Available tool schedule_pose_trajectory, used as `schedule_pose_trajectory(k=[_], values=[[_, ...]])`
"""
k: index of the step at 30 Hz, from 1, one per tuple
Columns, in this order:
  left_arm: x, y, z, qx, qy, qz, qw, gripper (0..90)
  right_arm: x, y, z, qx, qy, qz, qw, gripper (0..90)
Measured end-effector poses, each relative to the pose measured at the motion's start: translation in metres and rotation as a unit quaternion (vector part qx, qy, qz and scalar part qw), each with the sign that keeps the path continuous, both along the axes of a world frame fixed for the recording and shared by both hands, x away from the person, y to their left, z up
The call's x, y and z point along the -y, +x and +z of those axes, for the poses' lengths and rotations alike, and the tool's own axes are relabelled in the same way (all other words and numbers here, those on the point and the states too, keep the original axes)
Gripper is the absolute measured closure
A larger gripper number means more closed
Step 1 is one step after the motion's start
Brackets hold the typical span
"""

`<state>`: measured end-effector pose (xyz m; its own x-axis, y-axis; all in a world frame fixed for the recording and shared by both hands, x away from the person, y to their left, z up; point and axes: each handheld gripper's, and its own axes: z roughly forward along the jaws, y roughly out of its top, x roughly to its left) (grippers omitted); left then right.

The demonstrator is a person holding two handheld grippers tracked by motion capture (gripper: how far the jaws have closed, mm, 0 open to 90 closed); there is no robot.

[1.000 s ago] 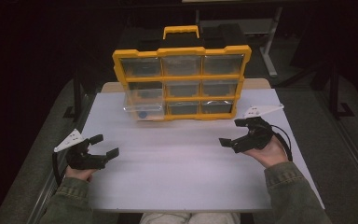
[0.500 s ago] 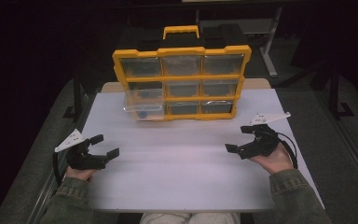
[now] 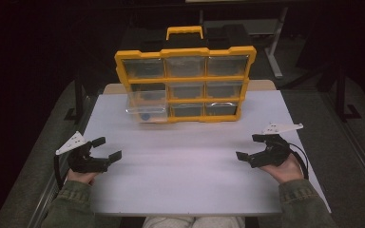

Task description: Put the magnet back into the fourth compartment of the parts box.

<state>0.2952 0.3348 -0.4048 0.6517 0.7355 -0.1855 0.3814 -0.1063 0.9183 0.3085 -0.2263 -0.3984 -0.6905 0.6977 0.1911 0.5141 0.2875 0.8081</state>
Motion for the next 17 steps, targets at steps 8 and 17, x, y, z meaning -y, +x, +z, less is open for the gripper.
schedule_pose_trajectory(k=[8, 17], values=[[0.002, 0.0, -0.001, -0.002, 0.002, -0.003, 1.0, 0.0, 0.014, -0.007, -0.008, 0.01, 0.001, -0.024, 0.9997, 0.0], [0.001, 0.004, 0.0, 0.0, -0.005, -0.005, 1.0, 0.0, 0.024, -0.012, -0.015, 0.004, 0.007, -0.04, 0.9992, 0.0]])
